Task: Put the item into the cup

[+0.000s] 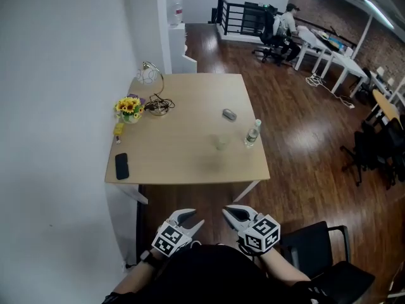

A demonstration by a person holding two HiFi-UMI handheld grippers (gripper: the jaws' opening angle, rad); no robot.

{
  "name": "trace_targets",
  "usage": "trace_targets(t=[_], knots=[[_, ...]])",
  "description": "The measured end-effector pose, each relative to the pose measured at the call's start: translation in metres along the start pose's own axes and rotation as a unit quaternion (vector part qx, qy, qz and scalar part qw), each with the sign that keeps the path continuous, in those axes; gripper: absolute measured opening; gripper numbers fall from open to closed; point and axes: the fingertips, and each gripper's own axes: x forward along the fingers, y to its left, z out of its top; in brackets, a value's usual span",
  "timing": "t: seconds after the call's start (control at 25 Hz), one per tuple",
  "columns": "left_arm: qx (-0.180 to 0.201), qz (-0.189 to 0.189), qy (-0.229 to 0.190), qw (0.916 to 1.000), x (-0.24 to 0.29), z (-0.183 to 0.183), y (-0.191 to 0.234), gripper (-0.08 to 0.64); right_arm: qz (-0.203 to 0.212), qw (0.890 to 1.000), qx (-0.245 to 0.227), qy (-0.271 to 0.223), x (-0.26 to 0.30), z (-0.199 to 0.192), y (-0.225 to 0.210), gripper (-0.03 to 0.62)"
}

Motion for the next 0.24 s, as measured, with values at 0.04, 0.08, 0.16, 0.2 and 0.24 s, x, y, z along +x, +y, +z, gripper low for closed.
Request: trace_targets(t=[0.04,0.08,0.16,0.2,0.24], knots=[[-0.001,0.000,-0.003,1.0000,0.0000,0.0013,-0.0032,0.143,0.002,1.000,-0.004,-0.001,-0.0025,0.0006,0.0011,0.008],[0.001,0.001,-0.004,1.0000,0.0003,0.0022,-0.0054,0.143,0.003,1.000,-0.008,-0.002,-0.0046,0.0015,0.0015,0.008],[0.006,0.003,0.000,1.0000,0.0015,0.0020,-0.0069,0.143,0.005,1.000,-0.010,-0.004,-0.0077,0.0018,0.0005,0.008],[0.008,0.004,0.003,1.0000,0.0022,0.0013,-0.0073,0.143,0.005,1.000,-0.008,-0.005,-0.0093,0.0011,-0.0001,0.008],[0.010,0.006,0.006,0.9999,0.0027,0.0006,-0.0077,0.143,0.006,1.000,-0.005,-0.006,-0.0110,0.0000,-0.0008,0.008]])
